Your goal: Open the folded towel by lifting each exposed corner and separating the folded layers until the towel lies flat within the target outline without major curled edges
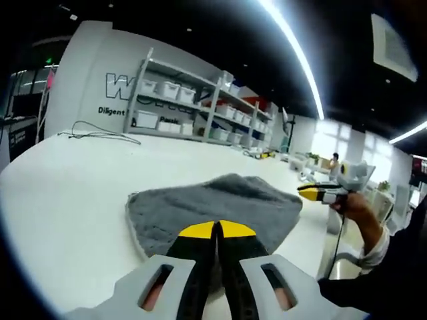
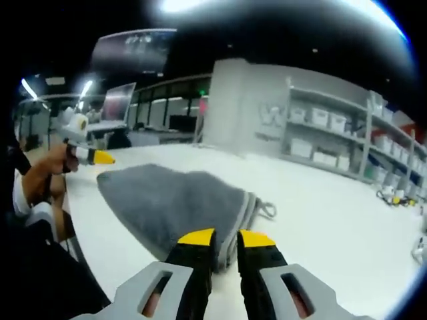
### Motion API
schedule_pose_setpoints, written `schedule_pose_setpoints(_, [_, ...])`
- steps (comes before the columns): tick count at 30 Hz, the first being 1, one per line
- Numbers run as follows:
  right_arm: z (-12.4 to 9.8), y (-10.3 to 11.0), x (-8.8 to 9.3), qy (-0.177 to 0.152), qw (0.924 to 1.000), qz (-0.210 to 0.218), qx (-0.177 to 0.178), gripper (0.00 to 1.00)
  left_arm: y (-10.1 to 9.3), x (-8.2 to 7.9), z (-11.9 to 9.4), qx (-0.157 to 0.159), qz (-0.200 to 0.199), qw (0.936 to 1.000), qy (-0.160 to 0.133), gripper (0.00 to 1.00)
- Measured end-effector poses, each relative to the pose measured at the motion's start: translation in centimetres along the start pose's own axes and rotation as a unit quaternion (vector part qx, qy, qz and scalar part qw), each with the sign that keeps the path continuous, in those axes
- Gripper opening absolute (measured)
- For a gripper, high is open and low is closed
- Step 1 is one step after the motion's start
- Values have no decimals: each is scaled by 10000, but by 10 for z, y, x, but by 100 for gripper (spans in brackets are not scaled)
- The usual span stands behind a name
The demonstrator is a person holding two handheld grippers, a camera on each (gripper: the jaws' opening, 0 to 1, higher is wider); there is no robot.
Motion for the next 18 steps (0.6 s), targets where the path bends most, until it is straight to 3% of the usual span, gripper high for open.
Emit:
schedule_pose_setpoints(10, [18, 5, -14, -89, 9989, -397, -231, 1, 4, 0, 12, -219, 140, 9996, 64, 1])
schedule_pose_setpoints(18, [32, -5, -9, -82, 9991, -300, -280, 0, 28, -9, 28, -401, 320, 9985, 172, 1])
Point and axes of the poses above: the point that each gripper's makers call its tool centre point, and the gripper's own axes: z roughly forward along the fingers, y roughly to its left, x roughly out of its underside, the point moved 4 cm from there along -z, roughly backward along the fingers, and after that the axes turned 10 degrees about -y, right-handed, at the moved point
